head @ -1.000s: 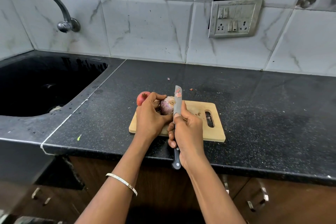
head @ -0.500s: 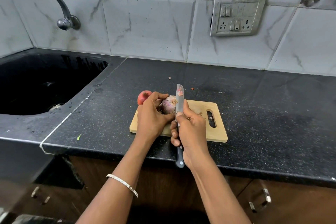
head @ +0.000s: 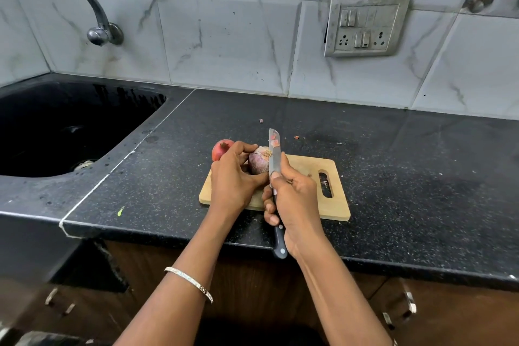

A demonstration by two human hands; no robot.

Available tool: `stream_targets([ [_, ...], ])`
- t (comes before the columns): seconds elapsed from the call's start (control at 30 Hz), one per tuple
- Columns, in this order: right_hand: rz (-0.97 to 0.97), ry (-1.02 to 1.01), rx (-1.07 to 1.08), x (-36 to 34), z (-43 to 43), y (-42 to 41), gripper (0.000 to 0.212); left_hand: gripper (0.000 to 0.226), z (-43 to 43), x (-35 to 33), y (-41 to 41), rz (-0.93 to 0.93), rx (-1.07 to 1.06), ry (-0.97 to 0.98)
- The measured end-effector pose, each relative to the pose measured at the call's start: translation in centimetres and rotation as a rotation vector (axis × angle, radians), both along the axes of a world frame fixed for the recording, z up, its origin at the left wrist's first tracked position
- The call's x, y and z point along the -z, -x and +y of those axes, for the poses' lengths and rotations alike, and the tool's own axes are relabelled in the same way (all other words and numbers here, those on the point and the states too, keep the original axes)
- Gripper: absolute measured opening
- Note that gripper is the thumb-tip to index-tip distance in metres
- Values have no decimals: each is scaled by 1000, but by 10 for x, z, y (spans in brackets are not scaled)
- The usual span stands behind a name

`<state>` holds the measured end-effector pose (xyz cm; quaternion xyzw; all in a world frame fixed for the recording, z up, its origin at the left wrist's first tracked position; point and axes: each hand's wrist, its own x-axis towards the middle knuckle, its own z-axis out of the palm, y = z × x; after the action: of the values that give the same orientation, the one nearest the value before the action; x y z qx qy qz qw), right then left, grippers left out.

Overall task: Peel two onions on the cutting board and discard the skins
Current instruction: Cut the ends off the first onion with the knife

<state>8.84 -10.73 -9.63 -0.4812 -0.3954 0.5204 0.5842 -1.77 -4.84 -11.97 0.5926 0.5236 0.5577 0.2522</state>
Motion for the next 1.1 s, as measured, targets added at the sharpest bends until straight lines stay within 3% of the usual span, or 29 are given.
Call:
stream_targets([
  [0.3, -95, 14, 11, -8, 17, -2, 54, 47, 0, 0, 0, 13, -12, -6],
  [0.5, -40, 31, 13, -7, 7, -3, 52, 46, -3, -3, -1, 39, -28, -16],
  [1.1, -114, 43, 27, -12, 22, -2, 59, 46, -8, -6, -3, 6, -26, 13],
])
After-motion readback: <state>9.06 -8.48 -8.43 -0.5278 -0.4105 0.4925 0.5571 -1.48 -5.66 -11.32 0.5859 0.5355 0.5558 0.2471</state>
